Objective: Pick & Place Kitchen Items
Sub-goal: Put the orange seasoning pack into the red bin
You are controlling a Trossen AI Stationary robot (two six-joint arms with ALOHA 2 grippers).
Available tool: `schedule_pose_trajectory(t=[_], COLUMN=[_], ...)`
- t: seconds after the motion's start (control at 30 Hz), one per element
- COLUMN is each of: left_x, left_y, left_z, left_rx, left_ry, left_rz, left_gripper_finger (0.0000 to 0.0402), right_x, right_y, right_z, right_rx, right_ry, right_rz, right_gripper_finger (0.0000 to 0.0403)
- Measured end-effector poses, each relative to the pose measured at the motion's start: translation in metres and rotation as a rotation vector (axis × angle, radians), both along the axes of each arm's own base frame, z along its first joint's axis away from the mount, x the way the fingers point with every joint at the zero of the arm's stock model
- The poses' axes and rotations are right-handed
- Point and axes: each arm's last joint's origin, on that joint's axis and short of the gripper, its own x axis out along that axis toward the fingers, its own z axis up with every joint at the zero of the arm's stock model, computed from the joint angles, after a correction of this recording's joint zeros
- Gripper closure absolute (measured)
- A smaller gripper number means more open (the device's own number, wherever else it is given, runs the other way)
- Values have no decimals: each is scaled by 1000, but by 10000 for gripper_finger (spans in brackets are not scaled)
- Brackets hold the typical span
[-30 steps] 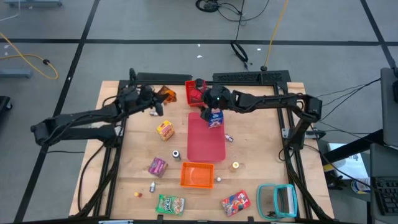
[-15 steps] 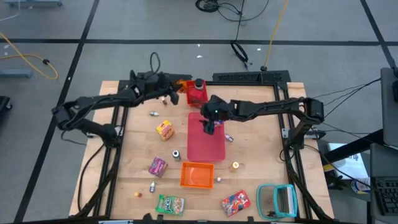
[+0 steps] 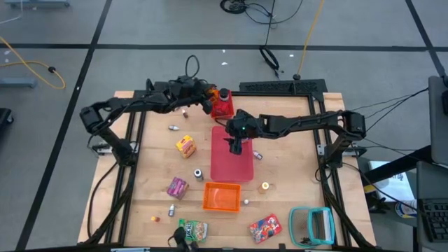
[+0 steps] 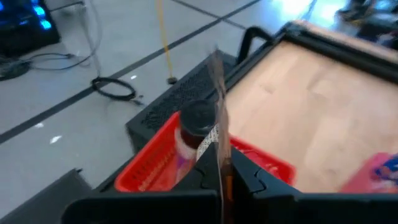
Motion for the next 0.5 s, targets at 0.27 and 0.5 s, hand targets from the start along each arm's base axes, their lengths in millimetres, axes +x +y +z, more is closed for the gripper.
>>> schedule_pose_trajectory(t=[0.27, 0.5], left_x=[-6, -10], left_y=[14, 19], left_z=[0, 1], left_rx=[20, 5], left_ry=[14, -11], left_rz=[61, 68], left_gripper_finger=[402, 402], right_x=[0, 0], right_y=[0, 0], right_z=[0, 0], right_rx=[-10, -16], right_ry=[9, 8], right_rz=[10, 14], right_gripper_finger=[149, 149])
